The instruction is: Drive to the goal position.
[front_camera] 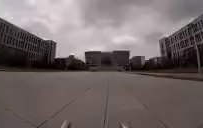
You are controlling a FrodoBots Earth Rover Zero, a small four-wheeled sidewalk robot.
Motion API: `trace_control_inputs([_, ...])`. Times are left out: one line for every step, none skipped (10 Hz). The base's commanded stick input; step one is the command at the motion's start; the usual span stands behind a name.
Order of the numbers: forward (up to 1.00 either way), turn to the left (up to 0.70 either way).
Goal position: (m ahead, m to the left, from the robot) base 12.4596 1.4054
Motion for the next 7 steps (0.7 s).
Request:
trace_control_inputs([1.00,0.00])
trace_control_inputs([1.00,-0.27])
trace_control_inputs([1.00,-0.13])
trace_control_inputs([1.00,-0.04])
trace_control_inputs([1.00,-0.26])
trace_control_inputs([1.00,0.00])
trace_control_inputs([1.00,0.00])
